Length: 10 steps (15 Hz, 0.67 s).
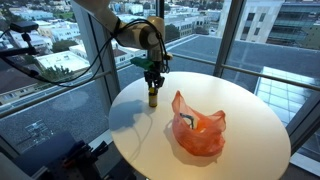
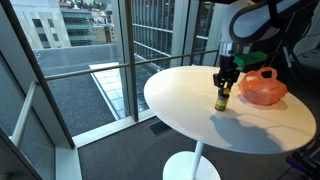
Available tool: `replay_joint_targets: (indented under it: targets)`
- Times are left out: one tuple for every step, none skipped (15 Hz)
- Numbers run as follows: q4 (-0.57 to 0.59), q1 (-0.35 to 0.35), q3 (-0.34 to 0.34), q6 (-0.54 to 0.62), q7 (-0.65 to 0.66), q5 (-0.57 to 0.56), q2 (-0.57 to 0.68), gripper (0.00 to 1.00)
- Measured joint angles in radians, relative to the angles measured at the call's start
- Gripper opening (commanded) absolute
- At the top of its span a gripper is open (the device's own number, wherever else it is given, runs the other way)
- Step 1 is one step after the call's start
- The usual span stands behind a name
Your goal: Put the bottle into the carrier bag
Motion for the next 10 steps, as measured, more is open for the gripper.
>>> replay_joint_targets:
  targets:
    - [0.0, 0.0, 0.0, 0.0, 0.002, 0.0, 0.0, 0.2]
    - [0.001, -0.001, -0.001, 0.0, 0.003, 0.0, 0.0, 0.2]
    - [0.004, -0.001, -0.002, 0.001, 0.005, 0.0, -0.001, 0.2]
    - [0.007, -0.002, -0.004, 0.001, 0.007, 0.0, -0.003, 0.2]
    - [0.013, -0.004, -0.005, 0.001, 0.008, 0.0, -0.007, 0.2]
    - [0.023, -0.006, -0.008, 0.001, 0.009, 0.0, -0.012, 0.2]
    - [0.034, -0.008, -0.011, 0.001, 0.011, 0.0, -0.019, 0.2]
    - [0.046, -0.011, -0.014, -0.001, 0.015, 0.001, -0.028, 0.2]
    - [0.061, -0.014, -0.017, -0.005, 0.02, 0.001, -0.035, 0.2]
    - [0.078, -0.018, -0.02, -0.01, 0.027, 0.001, -0.043, 0.2]
